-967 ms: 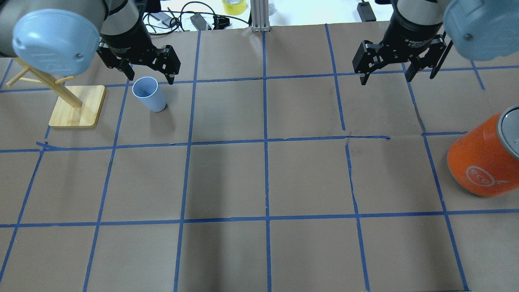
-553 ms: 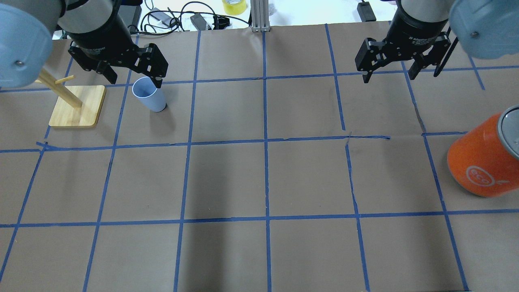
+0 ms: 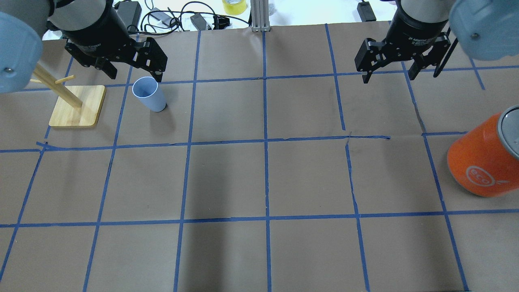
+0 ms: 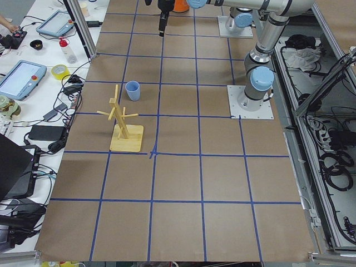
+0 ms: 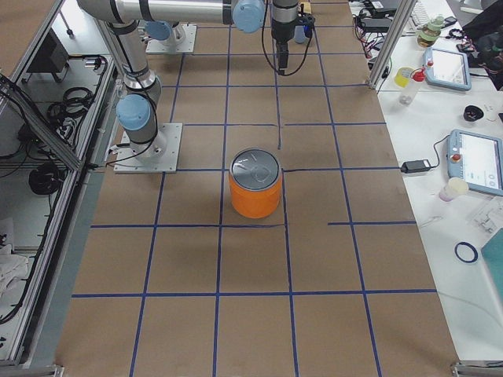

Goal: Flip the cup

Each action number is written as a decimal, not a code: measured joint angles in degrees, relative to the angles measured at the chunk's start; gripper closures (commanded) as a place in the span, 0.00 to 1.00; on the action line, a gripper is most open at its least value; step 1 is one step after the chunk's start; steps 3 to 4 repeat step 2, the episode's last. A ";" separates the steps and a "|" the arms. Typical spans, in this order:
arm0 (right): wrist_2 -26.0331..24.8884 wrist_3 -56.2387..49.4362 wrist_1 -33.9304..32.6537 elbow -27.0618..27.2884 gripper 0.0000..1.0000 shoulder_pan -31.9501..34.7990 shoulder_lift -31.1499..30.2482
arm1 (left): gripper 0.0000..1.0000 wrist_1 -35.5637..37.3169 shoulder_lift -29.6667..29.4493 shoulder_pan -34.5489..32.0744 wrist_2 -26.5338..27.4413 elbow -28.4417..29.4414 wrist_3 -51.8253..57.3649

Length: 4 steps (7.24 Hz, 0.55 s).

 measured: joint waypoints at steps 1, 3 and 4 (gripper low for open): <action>0.00 0.03 -0.04 0.00 0.00 0.01 0.07 | 0.05 0.10 0.06 0.05 -0.03 -0.07 -0.15; 0.00 0.04 -0.06 0.01 0.00 0.02 0.11 | 0.05 0.16 0.10 0.06 -0.04 -0.12 -0.38; 0.00 0.04 -0.06 0.01 0.00 0.02 0.11 | 0.05 0.16 0.10 0.06 -0.04 -0.12 -0.38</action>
